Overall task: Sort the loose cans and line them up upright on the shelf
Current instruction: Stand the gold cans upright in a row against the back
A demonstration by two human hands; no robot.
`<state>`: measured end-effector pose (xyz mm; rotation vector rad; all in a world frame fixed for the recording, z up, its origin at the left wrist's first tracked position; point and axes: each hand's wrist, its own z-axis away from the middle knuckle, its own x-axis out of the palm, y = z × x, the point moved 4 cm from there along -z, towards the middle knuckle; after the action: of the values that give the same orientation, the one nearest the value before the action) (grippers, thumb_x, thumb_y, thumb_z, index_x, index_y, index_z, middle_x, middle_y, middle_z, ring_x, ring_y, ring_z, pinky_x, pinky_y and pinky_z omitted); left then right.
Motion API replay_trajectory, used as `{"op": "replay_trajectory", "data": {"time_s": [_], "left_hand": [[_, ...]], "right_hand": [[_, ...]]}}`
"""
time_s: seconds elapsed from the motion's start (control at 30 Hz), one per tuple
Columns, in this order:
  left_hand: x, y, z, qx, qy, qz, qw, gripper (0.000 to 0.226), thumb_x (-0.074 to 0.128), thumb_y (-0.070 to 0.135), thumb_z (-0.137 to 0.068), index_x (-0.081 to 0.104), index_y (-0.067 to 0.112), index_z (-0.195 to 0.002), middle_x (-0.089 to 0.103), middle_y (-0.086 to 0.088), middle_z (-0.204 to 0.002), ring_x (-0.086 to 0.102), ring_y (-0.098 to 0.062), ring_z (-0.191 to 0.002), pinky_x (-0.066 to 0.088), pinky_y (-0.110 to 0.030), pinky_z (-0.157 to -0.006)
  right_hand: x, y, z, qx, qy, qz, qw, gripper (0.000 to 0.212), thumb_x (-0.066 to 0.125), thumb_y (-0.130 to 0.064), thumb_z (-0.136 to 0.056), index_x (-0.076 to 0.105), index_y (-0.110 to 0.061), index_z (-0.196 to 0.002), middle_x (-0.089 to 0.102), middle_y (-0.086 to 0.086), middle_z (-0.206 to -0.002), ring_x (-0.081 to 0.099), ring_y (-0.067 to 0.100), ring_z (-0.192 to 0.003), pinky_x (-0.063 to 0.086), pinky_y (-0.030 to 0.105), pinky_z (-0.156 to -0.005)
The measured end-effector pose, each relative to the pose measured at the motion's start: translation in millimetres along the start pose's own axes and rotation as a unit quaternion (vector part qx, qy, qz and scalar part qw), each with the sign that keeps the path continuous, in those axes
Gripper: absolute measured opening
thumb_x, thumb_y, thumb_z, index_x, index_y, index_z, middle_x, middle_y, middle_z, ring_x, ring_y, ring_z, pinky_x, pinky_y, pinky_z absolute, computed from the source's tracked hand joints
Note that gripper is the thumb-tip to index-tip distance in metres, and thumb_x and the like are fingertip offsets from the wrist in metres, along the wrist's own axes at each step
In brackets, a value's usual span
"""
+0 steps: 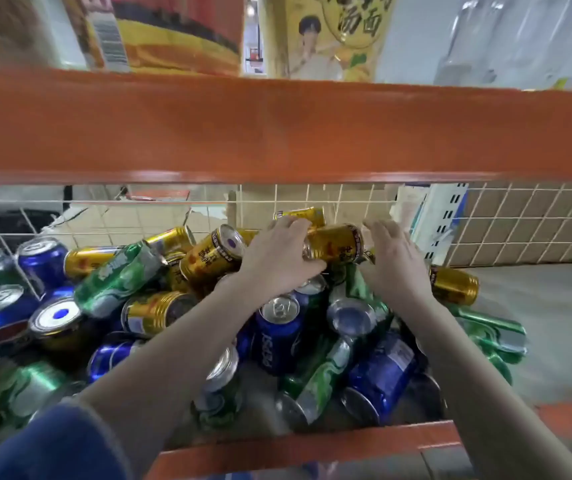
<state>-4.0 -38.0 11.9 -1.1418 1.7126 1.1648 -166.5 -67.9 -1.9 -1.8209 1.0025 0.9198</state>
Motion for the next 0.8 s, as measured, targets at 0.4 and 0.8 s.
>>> {"op": "replay_trajectory", "data": {"time_s": [0.4, 0.8], "left_hand": [[36.3, 1.9, -40.3, -0.037, -0.042, 0.023, 0.998, 0.079, 0.076, 0.045, -0.071, 0.038, 0.019, -0.135, 0.055, -0.004, -0.119, 0.054, -0.024, -0.107, 0.046, -0.041, -0.093], [27.6, 15.3, -47.5, -0.024, 0.039, 0.101, 0.994, 0.070, 0.078, 0.028, -0.066, 0.051, 0.023, -0.130, 0.054, -0.002, -0.117, 0.046, -0.019, -0.106, 0.034, -0.028, -0.083]], "right_hand": [[15.1, 24.7, -17.8, -0.009, -0.067, -0.148, 0.987, 0.062, 0.047, 0.005, -0.080, 0.045, -0.020, -0.136, 0.064, 0.006, -0.114, 0.057, 0.016, -0.076, 0.043, 0.023, -0.056], [17.4, 38.6, -24.1, -0.015, -0.045, -0.202, 0.978, 0.060, 0.068, -0.015, -0.082, 0.041, -0.018, -0.136, 0.065, 0.006, -0.110, 0.061, 0.023, -0.098, 0.048, 0.031, -0.081]]}}
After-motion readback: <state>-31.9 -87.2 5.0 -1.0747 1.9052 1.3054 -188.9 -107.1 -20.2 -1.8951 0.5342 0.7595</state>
